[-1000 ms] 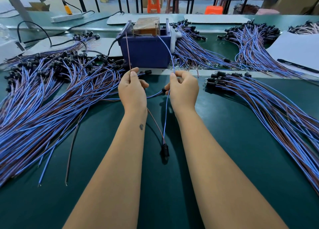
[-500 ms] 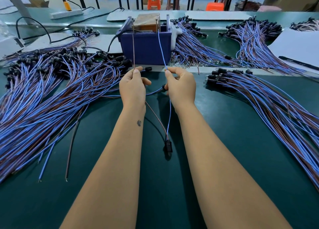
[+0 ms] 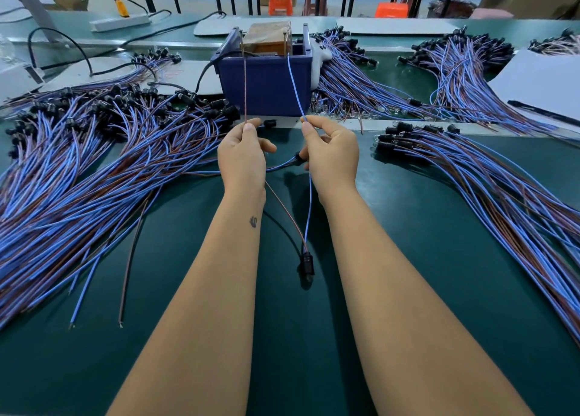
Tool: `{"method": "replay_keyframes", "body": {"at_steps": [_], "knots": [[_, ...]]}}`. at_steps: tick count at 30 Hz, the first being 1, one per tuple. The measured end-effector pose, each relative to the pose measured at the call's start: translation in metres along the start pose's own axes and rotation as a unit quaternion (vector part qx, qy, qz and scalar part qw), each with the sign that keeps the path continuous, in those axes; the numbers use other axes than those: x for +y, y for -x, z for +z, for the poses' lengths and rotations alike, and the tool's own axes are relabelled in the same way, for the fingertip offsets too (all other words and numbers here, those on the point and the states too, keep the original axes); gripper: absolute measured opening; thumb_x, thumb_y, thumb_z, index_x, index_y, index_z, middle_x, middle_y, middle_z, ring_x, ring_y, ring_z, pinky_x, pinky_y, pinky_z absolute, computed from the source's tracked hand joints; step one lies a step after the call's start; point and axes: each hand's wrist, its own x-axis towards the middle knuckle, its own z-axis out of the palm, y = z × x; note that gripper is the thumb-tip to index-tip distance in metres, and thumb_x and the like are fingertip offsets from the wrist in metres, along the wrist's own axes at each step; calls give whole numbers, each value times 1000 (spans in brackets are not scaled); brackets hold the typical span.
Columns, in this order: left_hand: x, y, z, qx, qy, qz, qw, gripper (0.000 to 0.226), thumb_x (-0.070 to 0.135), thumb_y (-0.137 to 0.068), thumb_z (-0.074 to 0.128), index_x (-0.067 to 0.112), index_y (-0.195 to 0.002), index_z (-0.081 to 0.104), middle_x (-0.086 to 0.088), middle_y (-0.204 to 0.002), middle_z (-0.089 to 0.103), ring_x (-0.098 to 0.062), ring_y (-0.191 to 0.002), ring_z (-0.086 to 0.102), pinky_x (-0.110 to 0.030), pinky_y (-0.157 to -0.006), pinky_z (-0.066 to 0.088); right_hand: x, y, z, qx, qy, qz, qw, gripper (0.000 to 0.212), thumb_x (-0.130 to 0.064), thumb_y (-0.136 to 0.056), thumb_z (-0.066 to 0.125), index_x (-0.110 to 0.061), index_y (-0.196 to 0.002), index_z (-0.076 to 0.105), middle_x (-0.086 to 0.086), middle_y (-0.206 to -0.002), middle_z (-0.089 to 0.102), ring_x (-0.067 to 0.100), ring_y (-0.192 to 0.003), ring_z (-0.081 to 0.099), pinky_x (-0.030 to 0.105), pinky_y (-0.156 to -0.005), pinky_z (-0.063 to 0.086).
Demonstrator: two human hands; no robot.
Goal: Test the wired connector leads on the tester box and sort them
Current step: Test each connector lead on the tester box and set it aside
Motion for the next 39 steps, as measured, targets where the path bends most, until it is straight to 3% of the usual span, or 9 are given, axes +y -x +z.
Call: {"method": "replay_keyframes", "body": {"at_steps": [9,21,27,39], "knots": [[1,1,0,-2,-3,-1,1000,27,22,-105,39,25,-93,63,7,-50,58,-8,-48,39,-18,-48,34,-1,-2,-3,10,-63,5,998,12,-20,-95,59,-26,-95,69,-6,-45,56,11,-42,48,34,-53,49],[1,2,0,-2,-5,-2,1000,25,22,-105,40,21,-98,64,6,-49,58,-10,-48,35,-19,-46,32,1,-3,-1,-17,20,31,999,11,-28,-94,59,-28,-98,69,-5,-53,59,16,-53,55,49,-71,57],[1,2,0,-3,-7,-2,1000,25,22,-105,40,22,-97,64,5,-51,58,-9,-45,33,-17,-44,31,0,0,-3,-31,16,21,999,10,-26,-92,60,-31,-91,69,-7,-54,57,15,-53,55,48,-68,57],[2,3,0,-2,-4,-5,1000,26,22,-105,40,23,-96,65,7,-50,58,-9,-52,40,-23,-56,34,-4,3,-4,-35,14,21,999,12,-24,-93,61,-32,-90,69,-7,-57,58,11,-56,57,52,-70,57]]}}
